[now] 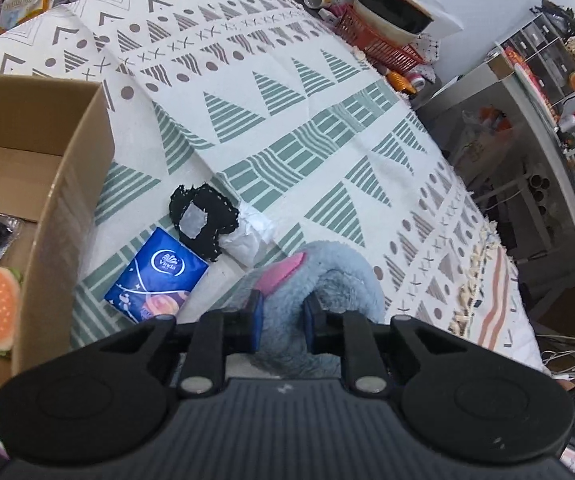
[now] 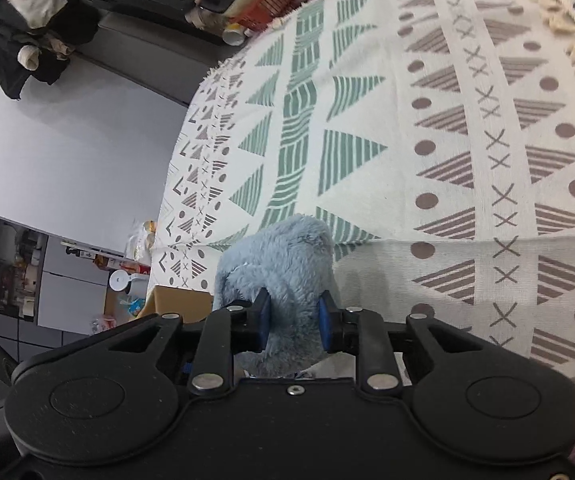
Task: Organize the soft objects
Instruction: 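Close both tools on the grey fluffy ball, then carry the grey fluffy ball into the box and open both tools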
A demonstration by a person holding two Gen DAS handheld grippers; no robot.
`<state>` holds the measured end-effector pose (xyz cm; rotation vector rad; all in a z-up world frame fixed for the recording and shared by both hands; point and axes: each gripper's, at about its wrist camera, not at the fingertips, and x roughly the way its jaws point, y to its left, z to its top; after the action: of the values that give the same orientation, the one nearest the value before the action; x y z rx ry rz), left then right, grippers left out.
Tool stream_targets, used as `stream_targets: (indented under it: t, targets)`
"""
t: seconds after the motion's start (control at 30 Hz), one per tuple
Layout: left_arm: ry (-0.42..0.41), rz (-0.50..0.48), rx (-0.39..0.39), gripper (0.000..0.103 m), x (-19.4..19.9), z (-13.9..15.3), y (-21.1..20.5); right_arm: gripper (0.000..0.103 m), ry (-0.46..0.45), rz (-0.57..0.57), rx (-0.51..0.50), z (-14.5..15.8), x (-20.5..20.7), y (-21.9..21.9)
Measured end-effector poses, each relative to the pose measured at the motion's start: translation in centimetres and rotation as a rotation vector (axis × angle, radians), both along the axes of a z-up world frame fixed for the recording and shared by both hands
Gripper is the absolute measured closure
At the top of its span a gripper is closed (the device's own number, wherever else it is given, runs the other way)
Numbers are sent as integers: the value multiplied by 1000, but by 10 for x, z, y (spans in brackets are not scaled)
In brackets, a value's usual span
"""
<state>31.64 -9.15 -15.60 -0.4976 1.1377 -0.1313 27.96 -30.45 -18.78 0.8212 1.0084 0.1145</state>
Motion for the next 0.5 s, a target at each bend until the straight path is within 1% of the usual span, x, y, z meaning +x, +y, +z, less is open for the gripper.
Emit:
stream_targets:
  t: [0.17,0.37,0.5]
  targets:
    - [-30,-2,-24,84,-6,20,5,79,-27,-23,-25,24,-4,6]
    - [-77,14,-56,84,-9,46,20,79,-77,-26,-52,53,-4,21]
    - [-103,19,-65,84,-10,61,30,79,-105,-25,-68,69,-5,33]
